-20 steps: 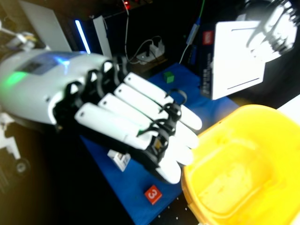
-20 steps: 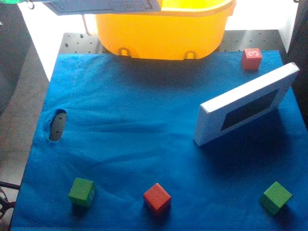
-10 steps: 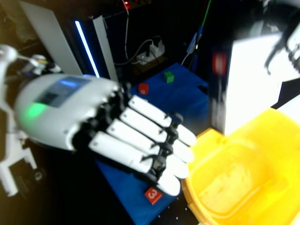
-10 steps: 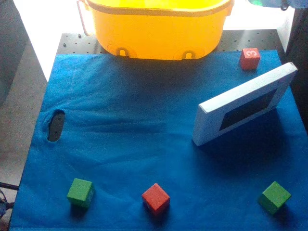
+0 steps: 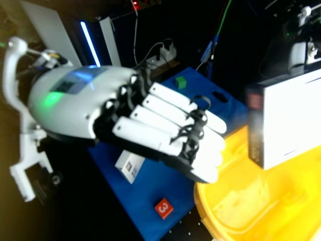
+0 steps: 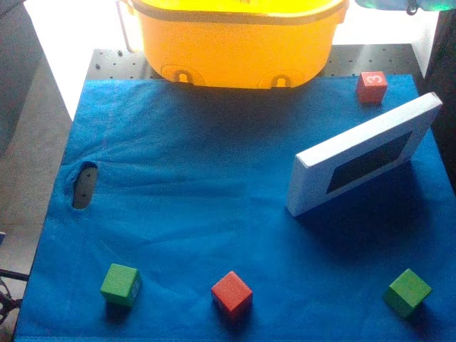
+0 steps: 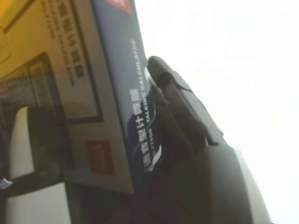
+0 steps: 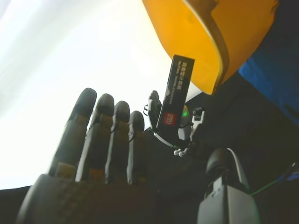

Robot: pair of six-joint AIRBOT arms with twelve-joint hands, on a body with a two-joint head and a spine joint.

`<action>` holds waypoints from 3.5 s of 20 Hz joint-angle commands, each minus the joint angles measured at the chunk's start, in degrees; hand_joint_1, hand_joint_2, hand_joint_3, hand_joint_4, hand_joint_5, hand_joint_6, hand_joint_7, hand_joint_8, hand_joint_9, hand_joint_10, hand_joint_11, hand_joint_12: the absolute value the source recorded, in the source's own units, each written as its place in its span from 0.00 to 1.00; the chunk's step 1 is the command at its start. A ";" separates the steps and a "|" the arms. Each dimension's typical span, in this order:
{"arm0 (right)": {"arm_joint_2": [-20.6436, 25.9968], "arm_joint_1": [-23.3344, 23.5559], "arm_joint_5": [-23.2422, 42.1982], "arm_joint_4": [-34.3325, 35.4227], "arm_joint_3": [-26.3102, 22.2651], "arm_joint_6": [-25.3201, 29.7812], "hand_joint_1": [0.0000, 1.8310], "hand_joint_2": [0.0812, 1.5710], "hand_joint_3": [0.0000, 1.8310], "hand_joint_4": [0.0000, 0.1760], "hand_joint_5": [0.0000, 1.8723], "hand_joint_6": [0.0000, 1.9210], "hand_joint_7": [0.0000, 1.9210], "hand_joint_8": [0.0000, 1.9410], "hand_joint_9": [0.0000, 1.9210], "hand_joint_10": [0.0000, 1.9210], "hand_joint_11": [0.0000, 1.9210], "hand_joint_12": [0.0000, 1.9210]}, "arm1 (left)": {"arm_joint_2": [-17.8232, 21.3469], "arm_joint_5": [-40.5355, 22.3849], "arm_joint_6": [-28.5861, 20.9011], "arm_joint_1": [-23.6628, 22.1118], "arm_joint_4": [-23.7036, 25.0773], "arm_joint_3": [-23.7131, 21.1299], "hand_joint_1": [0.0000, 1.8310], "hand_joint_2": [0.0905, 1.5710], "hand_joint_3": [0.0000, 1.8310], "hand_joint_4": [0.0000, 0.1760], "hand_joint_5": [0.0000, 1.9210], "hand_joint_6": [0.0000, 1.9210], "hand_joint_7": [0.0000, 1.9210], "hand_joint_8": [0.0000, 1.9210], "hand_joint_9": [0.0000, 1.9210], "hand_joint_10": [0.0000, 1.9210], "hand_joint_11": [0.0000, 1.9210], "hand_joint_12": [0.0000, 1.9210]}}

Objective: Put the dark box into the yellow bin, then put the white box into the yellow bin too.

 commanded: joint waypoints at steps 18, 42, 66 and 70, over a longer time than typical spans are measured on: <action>2.30 -2.87 7.04 3.95 -3.50 -0.28 0.18 0.54 0.00 0.00 0.11 0.00 0.19 0.00 0.21 0.00 0.17 0.10 | 5.68 -7.20 -1.18 4.52 -6.74 -5.97 0.68 0.48 0.00 0.82 0.19 0.00 0.15 0.00 0.21 0.00 0.24 0.09; 5.35 -16.64 15.14 7.74 -11.81 -0.15 0.16 0.47 0.00 0.06 0.05 0.00 0.16 0.00 0.17 0.00 0.00 0.45 | 11.14 -8.57 3.62 10.08 -12.30 -13.46 0.68 0.47 0.00 1.00 0.13 0.00 0.11 0.00 0.18 0.00 0.14 0.21; -1.28 -25.81 13.68 12.08 -6.16 2.74 0.36 0.38 0.00 0.34 0.12 0.00 0.19 0.00 0.17 0.01 0.02 0.27 | 24.22 -22.89 8.15 10.72 -14.25 -28.91 0.48 0.68 0.00 0.00 0.24 0.02 0.13 0.00 0.07 0.00 0.00 0.38; -2.51 -26.28 13.03 12.86 -4.95 2.74 0.38 0.39 0.00 0.16 0.16 0.00 0.23 0.00 0.21 0.00 0.05 0.29 | 26.09 -26.65 8.82 11.29 -15.50 -31.00 0.48 0.69 0.00 0.00 0.25 0.01 0.13 0.00 0.07 0.00 0.00 0.39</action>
